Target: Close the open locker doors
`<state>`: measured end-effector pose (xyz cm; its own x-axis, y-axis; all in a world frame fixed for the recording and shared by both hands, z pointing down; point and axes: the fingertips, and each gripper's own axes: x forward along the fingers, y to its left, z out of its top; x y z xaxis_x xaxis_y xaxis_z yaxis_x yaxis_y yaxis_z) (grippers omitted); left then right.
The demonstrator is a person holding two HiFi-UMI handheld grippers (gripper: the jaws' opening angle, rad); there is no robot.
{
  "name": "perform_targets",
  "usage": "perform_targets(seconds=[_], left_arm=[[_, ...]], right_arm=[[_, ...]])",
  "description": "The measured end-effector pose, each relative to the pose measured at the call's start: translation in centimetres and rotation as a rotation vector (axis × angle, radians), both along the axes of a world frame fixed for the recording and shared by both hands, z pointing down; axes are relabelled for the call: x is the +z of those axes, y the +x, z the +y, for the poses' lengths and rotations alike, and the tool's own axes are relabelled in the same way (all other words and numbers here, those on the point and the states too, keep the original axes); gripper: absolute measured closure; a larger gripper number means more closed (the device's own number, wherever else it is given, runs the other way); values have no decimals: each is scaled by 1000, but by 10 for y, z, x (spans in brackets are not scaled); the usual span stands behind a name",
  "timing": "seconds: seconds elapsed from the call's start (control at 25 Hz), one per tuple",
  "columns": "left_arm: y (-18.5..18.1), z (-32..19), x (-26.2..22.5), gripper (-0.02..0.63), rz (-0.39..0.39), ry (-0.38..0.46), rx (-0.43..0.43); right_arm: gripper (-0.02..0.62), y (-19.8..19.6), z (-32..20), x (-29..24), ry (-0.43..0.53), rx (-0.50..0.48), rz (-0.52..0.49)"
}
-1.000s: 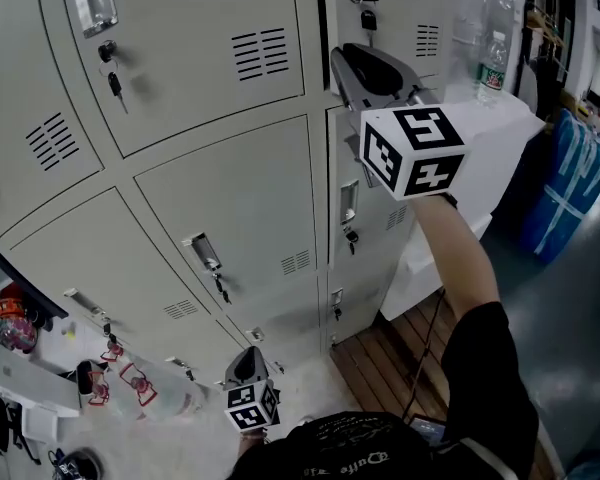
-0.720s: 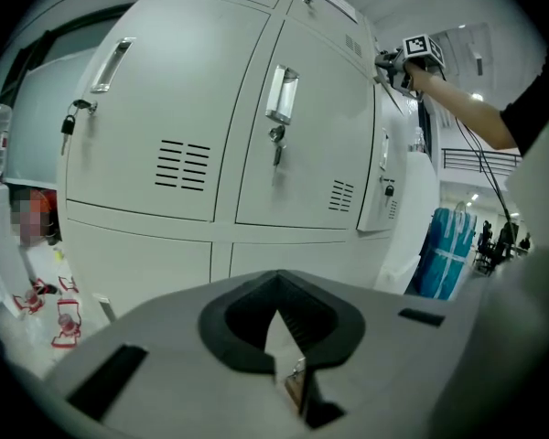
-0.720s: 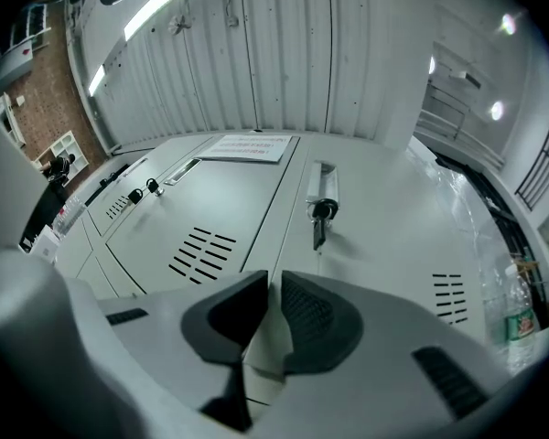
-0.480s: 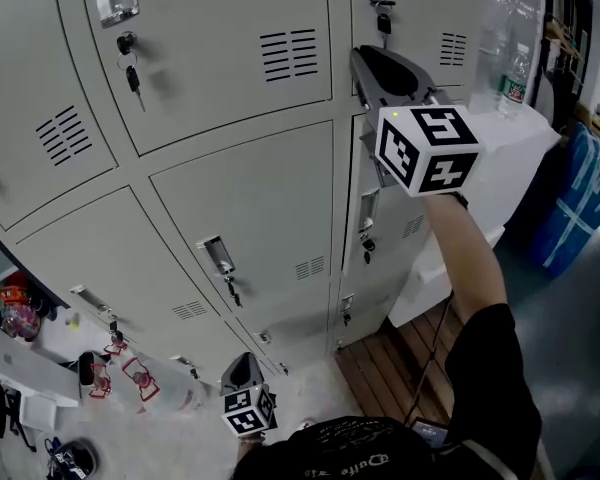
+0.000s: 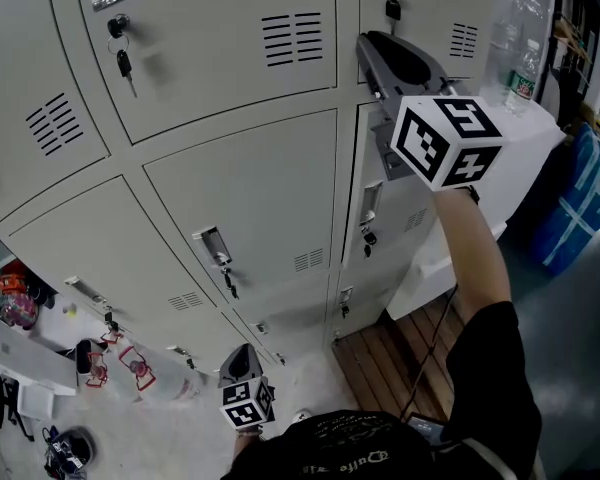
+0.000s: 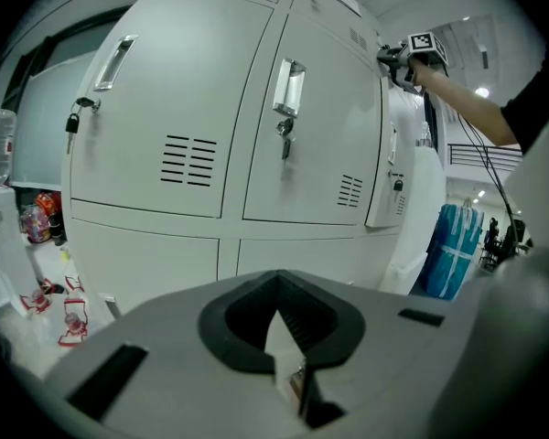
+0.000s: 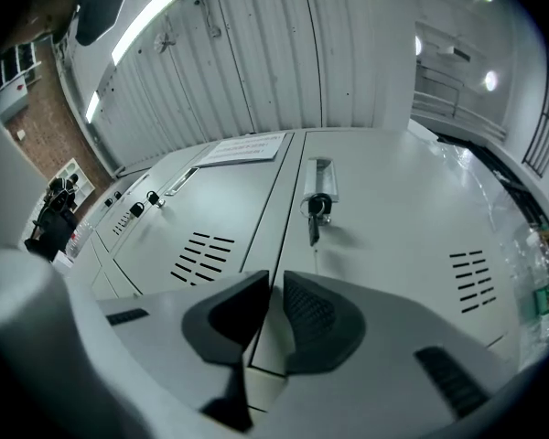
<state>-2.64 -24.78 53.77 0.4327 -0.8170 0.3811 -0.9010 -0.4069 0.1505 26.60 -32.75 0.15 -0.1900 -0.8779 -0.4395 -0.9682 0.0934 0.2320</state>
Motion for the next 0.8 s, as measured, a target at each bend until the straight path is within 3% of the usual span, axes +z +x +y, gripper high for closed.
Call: perform_targets(seconds=[0.12,0.44,0.8], left_arm=[[6,2,1,600,-6,-1,19],[28,6,-8,600,-7,22,76],[57,16,-24,600,23,56,145]], right_arm=[[511,-7,4,3,-8,-52,4],[509,-3,32,8,25,-85,-12],[510,8,73,50,9,-47,16]])
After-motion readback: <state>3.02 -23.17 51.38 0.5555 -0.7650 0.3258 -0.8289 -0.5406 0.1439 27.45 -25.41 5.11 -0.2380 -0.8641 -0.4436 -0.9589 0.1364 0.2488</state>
